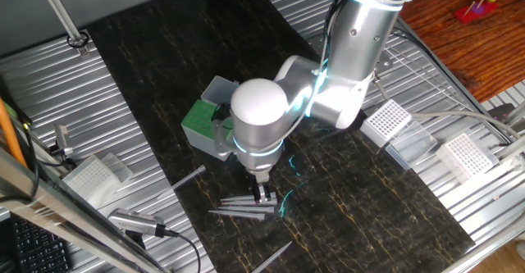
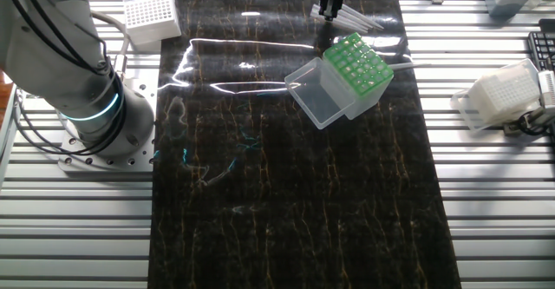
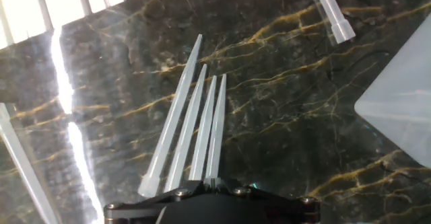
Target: Insert a large pipette tip into the holder for large pipette tips
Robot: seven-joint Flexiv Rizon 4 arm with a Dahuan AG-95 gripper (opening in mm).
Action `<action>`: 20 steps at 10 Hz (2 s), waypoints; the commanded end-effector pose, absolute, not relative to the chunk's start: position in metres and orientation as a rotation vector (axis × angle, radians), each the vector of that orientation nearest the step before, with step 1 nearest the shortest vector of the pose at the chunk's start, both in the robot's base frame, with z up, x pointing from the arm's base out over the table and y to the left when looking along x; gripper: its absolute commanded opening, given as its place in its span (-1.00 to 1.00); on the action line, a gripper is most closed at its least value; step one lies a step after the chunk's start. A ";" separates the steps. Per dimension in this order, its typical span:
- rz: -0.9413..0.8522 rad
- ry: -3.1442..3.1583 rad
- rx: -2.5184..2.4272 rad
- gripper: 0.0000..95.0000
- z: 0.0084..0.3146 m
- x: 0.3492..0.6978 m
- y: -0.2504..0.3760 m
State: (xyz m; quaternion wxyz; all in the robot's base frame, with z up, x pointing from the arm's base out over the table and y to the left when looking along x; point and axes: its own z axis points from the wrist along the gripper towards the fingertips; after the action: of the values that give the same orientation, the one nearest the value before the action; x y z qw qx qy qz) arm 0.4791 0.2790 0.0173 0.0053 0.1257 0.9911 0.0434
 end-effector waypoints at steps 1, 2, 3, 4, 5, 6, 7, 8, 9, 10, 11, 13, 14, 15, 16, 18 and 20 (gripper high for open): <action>0.161 3.106 0.379 -0.60 0.019 0.482 0.281; 0.162 3.105 0.374 -0.60 0.019 0.481 0.281; 0.161 3.102 0.372 -0.60 0.019 0.482 0.281; 0.163 3.101 0.372 -0.60 0.019 0.482 0.281; 0.160 3.101 0.369 -0.60 0.020 0.482 0.281; 0.161 3.102 0.365 -0.60 0.019 0.482 0.281; 0.162 3.102 0.360 -0.60 0.018 0.482 0.281; 0.162 3.103 0.353 -0.60 0.015 0.482 0.282; 0.162 3.101 0.347 -0.60 0.012 0.481 0.282; 0.164 3.097 0.344 -0.60 0.010 0.480 0.283; 0.195 3.096 0.346 -0.60 0.011 0.481 0.282; 0.156 3.097 0.352 -1.00 0.010 0.481 0.283; 0.133 3.099 0.349 -1.00 0.016 0.483 0.281; 0.119 3.116 0.340 -1.00 0.028 0.485 0.279; 0.119 3.125 0.336 -1.00 0.033 0.486 0.279; 0.103 3.130 0.335 -1.00 0.036 0.486 0.279; 0.092 3.158 0.313 -1.00 0.045 0.487 0.278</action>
State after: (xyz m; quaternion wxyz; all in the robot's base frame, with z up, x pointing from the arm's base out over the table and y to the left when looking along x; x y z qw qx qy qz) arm 0.4888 0.2771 0.0425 -0.0096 0.1010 0.9944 0.0287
